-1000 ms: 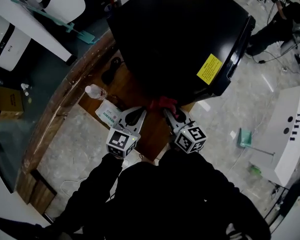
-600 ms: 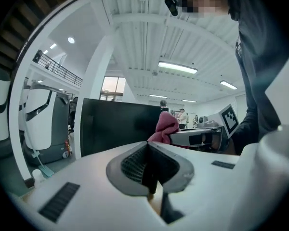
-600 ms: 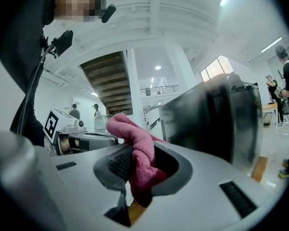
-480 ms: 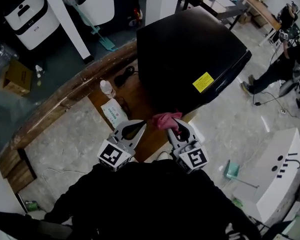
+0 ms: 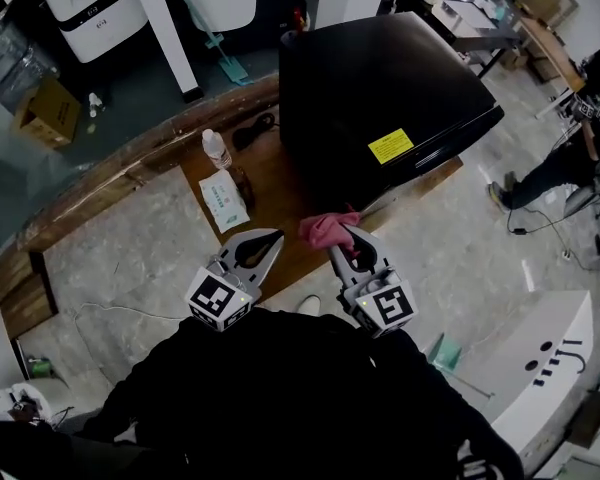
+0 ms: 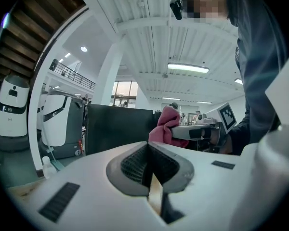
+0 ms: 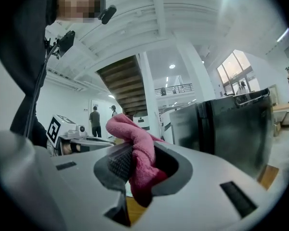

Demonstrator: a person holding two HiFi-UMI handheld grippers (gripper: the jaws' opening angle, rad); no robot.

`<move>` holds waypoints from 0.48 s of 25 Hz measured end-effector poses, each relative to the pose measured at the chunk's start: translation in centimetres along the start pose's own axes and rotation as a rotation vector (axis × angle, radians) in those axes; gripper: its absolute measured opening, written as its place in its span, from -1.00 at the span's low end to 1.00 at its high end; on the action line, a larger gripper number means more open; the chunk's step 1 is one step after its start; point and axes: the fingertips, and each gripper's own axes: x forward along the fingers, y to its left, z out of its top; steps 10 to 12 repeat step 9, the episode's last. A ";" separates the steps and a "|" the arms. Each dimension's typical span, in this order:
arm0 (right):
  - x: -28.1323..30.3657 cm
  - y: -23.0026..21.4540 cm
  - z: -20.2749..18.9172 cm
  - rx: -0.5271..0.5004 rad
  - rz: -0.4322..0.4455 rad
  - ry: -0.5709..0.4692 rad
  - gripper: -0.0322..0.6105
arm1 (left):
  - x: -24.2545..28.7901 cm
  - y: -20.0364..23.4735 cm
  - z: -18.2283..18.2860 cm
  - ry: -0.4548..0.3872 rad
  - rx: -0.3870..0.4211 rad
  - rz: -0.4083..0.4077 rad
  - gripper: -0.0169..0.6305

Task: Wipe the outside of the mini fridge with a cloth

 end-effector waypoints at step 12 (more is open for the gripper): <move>-3.4 -1.4 -1.4 -0.003 0.071 0.018 -0.64 | 1.5 -3.5 -1.1 -0.002 0.003 0.050 -0.93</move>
